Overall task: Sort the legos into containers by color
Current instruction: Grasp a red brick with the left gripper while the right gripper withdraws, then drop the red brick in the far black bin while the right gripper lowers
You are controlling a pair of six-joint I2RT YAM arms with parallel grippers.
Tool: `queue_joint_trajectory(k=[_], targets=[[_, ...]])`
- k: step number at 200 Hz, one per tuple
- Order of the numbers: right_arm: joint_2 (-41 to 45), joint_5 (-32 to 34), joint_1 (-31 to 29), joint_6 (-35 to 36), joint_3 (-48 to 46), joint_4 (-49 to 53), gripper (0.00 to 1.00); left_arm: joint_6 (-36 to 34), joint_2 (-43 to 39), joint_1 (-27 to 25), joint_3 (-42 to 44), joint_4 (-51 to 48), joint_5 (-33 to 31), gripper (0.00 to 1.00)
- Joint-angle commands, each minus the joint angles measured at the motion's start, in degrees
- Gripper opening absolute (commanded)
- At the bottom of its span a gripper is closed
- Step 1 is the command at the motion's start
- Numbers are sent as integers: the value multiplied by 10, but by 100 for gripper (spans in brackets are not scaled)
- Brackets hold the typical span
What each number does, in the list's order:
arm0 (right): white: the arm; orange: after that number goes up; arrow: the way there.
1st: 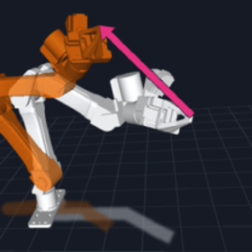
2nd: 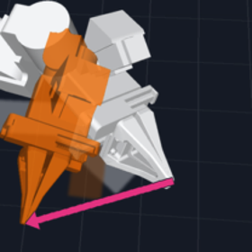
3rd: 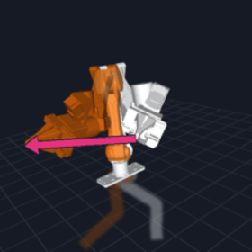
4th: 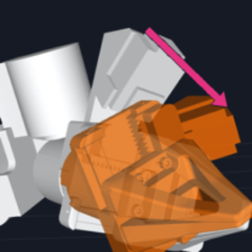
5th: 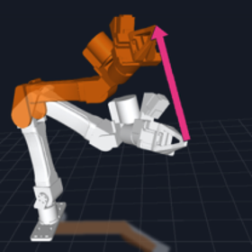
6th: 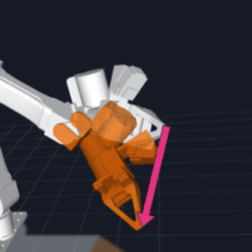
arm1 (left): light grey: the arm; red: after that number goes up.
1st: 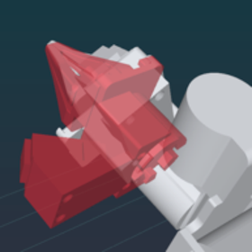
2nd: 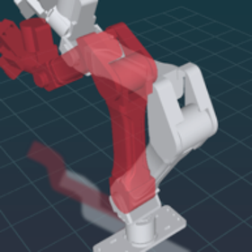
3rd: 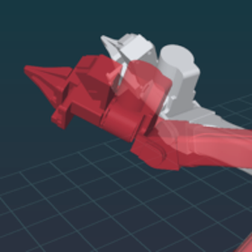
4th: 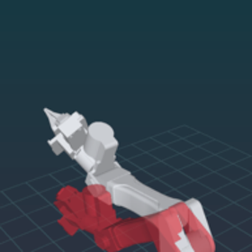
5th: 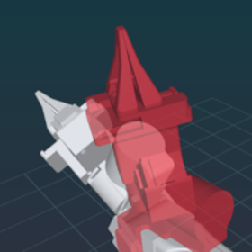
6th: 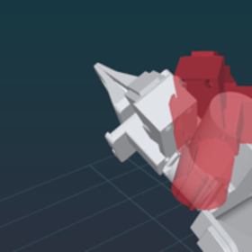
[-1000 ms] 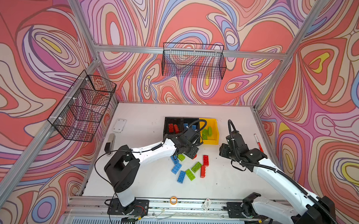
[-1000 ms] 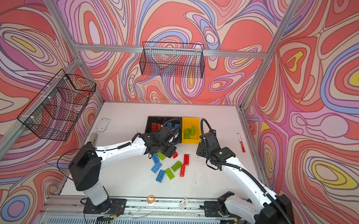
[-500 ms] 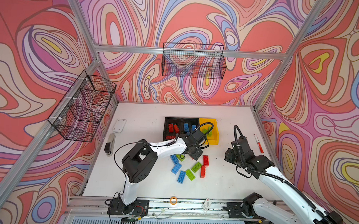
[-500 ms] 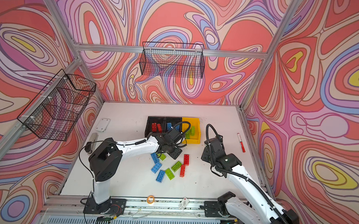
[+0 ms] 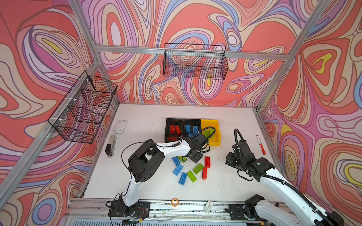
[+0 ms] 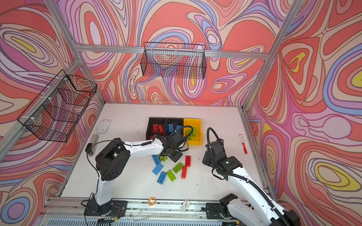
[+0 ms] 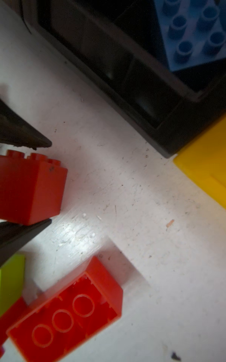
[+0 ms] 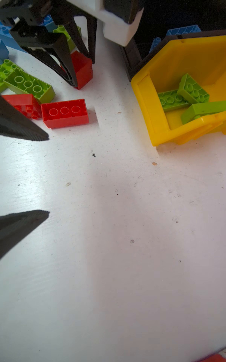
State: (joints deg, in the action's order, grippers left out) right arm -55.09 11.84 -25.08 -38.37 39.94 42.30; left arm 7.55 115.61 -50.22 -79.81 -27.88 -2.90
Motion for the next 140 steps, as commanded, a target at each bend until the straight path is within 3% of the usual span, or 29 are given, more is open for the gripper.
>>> queue_joint_trajectory(k=[1, 37, 86, 116, 140], targets=[[-8, -4, 3, 8, -4, -7, 60, 2, 8, 0, -9, -19, 9, 47], [-27, -24, 3, 24, -3, -13, 59, 13, -25, 6, -6, -20, 4, 33], [-33, -45, -10, 36, 6, -19, 58, 38, -150, 64, 12, -23, -1, 29], [-51, -45, -72, 46, 27, -33, 58, 42, -220, 127, 21, -22, 3, 29], [-98, -47, -152, 69, 56, -48, 59, 50, -217, 190, 12, -38, 9, 29]])
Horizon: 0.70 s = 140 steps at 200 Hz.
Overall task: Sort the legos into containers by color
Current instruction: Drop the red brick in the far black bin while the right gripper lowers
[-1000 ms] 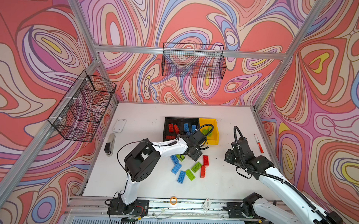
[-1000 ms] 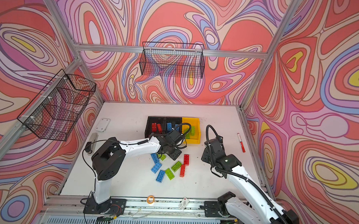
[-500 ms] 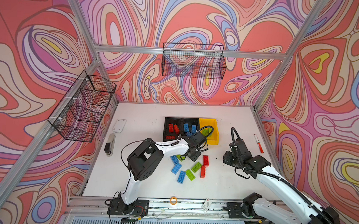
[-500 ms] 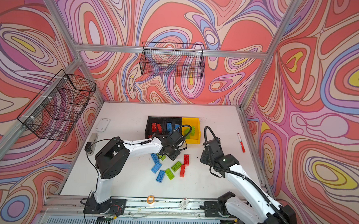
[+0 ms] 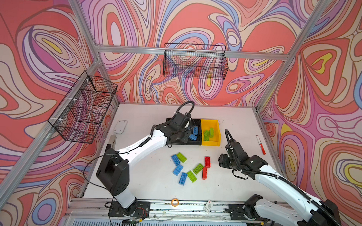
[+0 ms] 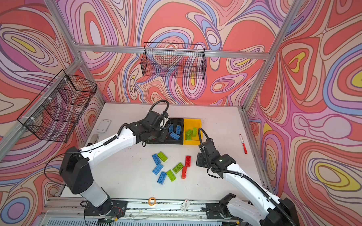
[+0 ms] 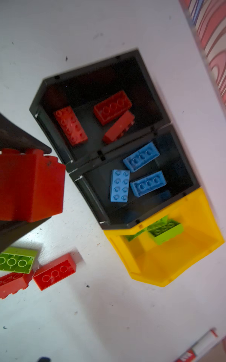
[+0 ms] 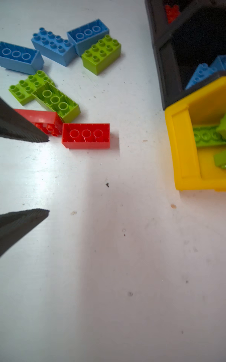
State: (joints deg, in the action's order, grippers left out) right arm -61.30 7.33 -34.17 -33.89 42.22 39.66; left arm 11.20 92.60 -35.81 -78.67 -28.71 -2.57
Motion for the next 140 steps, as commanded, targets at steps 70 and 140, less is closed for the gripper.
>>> queue_joint_trajectory(k=[70, 140], targets=[[-172, 29, -228, -82, 109, -36, 59, 40, 136, 129, -70, -21, 12, 37], [-187, 2, -263, -248, 85, -66, 61, 73, 152, 131, -98, -3, 7, 76]])
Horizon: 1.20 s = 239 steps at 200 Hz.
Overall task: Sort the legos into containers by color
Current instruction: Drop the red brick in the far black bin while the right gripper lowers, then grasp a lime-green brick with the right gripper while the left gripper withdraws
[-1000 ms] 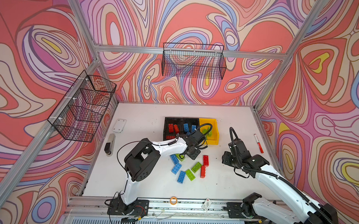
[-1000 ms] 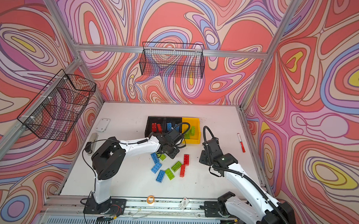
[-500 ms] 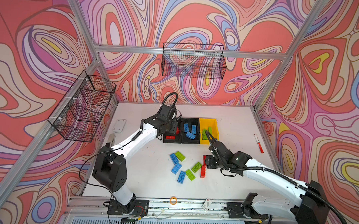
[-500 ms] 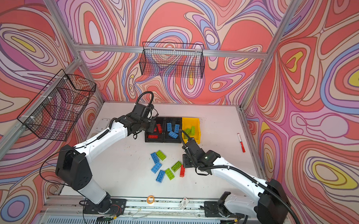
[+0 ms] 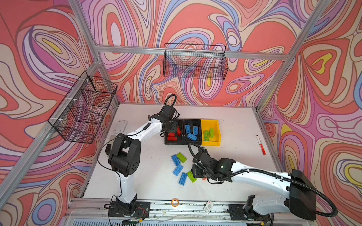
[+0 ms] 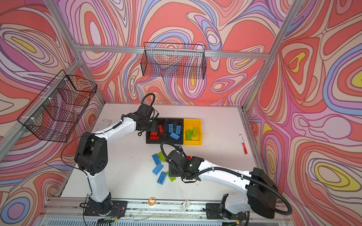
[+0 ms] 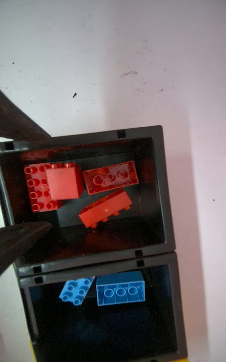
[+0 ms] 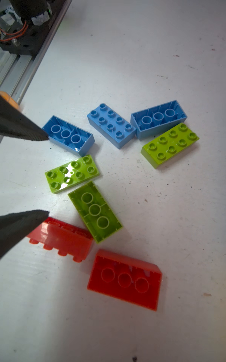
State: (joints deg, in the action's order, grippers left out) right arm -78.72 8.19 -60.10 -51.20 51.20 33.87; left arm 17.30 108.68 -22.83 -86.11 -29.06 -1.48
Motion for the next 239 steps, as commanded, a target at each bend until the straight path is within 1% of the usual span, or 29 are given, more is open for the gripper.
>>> queue_joint_trajectory(k=[1, 15, 41, 68, 86, 106, 127, 160, 185, 204, 239], targets=[[-14, -7, -4, -75, -4, -7, 61, 12, -11, 2, -23, 1, -5, 76], [-21, -11, -4, -91, -1, 1, 62, 10, -31, 3, -16, 0, -12, 78], [-31, -8, -4, -135, -9, 16, 63, 16, -87, 8, 22, 12, -16, 79], [-46, -31, -4, -169, -2, -9, 64, 18, -146, 9, 74, 21, -19, 78], [-58, -34, -3, -186, 0, -14, 65, 16, -178, 9, 107, 19, -25, 78], [-72, -24, 15, -206, 2, 17, 66, 15, -212, 11, 145, 18, -32, 78], [-77, -17, 29, -221, 0, 15, 67, 22, -234, 12, 181, 17, -17, 77], [-95, -13, 56, -224, 6, -1, 69, 37, -264, 13, 230, 15, -10, 76], [-104, -7, 81, -211, 19, -4, 69, 44, -283, 12, 255, 1, -6, 76], [-117, -11, 99, -199, 25, -11, 68, 51, -301, 12, 279, -5, -5, 76], [-163, -27, 105, -180, 47, -29, 64, 62, -333, 12, 305, -16, -9, 75]])
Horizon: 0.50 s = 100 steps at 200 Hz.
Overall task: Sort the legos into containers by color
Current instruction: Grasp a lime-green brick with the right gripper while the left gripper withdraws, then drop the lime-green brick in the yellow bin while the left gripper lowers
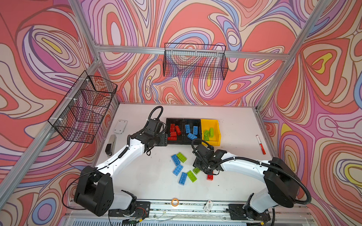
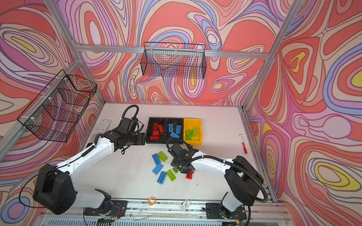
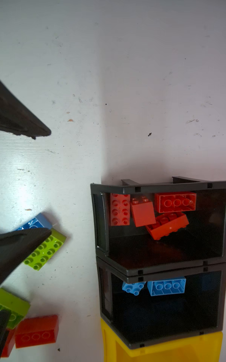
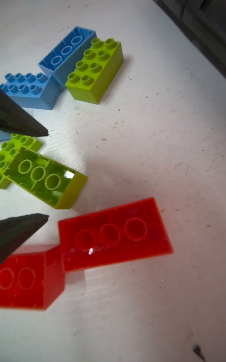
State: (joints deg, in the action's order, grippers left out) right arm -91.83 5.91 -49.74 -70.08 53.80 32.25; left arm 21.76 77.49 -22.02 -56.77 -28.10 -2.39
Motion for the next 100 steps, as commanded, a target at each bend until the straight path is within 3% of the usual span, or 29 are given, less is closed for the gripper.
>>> queue_joint_trajectory(k=[1, 100], targets=[[-34, -5, 1, 10, 22, -14, 64, 17, -22, 4, 12, -26, 0, 75], [-35, 11, 4, 41, 36, -5, 26, 16, -31, 4, 23, -45, -15, 74]])
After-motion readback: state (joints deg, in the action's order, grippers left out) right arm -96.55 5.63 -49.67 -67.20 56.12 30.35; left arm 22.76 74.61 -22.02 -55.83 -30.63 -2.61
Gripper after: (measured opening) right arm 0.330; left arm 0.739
